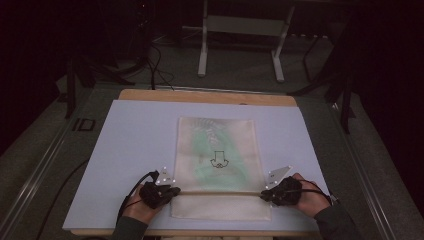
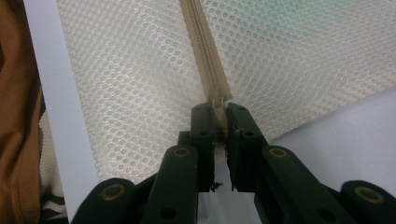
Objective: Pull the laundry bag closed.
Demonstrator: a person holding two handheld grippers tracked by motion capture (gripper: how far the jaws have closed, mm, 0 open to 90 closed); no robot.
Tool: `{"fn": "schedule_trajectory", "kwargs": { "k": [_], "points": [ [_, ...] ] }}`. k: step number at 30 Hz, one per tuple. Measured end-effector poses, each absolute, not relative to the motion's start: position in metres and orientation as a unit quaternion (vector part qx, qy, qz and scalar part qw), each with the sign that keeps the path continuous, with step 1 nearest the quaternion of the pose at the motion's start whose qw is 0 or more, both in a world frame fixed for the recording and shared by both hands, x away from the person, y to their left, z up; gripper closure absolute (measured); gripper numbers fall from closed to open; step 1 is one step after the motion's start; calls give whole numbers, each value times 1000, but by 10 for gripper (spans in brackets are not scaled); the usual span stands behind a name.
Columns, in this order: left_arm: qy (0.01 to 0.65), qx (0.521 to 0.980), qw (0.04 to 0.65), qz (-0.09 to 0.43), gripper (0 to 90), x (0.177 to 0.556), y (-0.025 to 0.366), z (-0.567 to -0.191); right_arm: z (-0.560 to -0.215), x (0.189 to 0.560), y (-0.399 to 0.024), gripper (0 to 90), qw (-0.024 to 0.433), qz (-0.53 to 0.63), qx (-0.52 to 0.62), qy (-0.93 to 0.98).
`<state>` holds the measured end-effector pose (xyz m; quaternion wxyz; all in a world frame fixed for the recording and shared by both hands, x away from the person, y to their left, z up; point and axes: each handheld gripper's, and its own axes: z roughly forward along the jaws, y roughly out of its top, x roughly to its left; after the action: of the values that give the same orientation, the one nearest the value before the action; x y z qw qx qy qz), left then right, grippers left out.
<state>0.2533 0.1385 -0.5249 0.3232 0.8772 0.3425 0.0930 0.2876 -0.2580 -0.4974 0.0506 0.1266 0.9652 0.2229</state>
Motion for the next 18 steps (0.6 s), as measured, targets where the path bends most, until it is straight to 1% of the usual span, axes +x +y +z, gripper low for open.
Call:
{"fn": "schedule_trajectory", "kwargs": {
  "k": [9, 18],
  "points": [
    [344, 874, 332, 87, 892, 254, 141, -526, -498, 289, -261, 812, 51, 241, 138, 959],
    [346, 871, 338, 81, 889, 255, 143, -527, -496, 289, -263, 779, 57, 254, 151, 954]
  ]
}}
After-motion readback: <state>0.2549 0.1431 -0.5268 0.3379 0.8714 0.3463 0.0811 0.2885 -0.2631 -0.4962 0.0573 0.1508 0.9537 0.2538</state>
